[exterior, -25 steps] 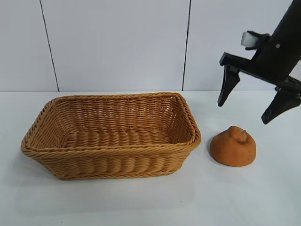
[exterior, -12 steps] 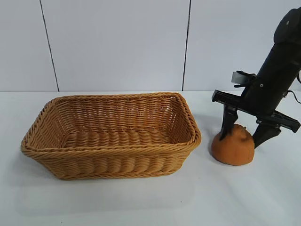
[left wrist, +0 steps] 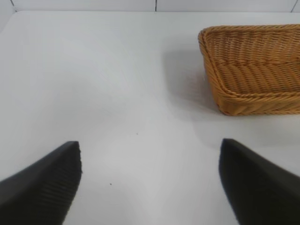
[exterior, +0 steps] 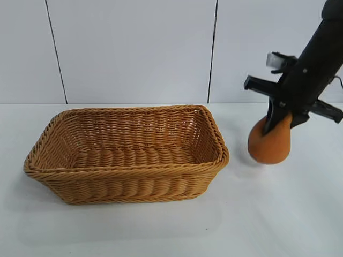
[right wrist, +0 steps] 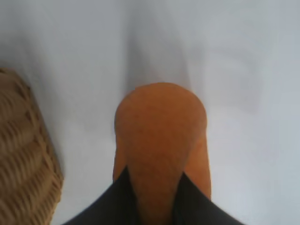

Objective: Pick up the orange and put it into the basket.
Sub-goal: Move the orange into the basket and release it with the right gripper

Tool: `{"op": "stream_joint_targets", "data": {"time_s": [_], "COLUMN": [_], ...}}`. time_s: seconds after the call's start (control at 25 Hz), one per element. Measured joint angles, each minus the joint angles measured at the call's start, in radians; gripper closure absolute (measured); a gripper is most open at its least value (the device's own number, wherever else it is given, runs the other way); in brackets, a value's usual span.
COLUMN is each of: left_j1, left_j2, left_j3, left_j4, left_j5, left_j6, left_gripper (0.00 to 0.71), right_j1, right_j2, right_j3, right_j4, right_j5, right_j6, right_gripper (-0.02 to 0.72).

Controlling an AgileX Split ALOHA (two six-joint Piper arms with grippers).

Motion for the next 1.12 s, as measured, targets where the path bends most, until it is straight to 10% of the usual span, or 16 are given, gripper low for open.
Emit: {"op": "stream_joint_targets", "data": {"time_s": [0.48,1.12], "left_j1": [0.000,0.000], "left_j2": [0.000,0.000], "left_j3": [0.000,0.000], "left_j4": [0.000,0.001], "left_j5": [0.000,0.002], "left_j6": [0.000,0.000], "left_gripper": [0.133,0.133], "right_j1": [0.040,0.505], "right_j2": [-0.145,-0.038], "right_j3": [-0.143,-0.143], "right_j4": [0.050,0.063], "right_j5": [0.036,-0.173], "right_j6": [-0.001,0.022], "right_gripper": [0.650,0.650]}}
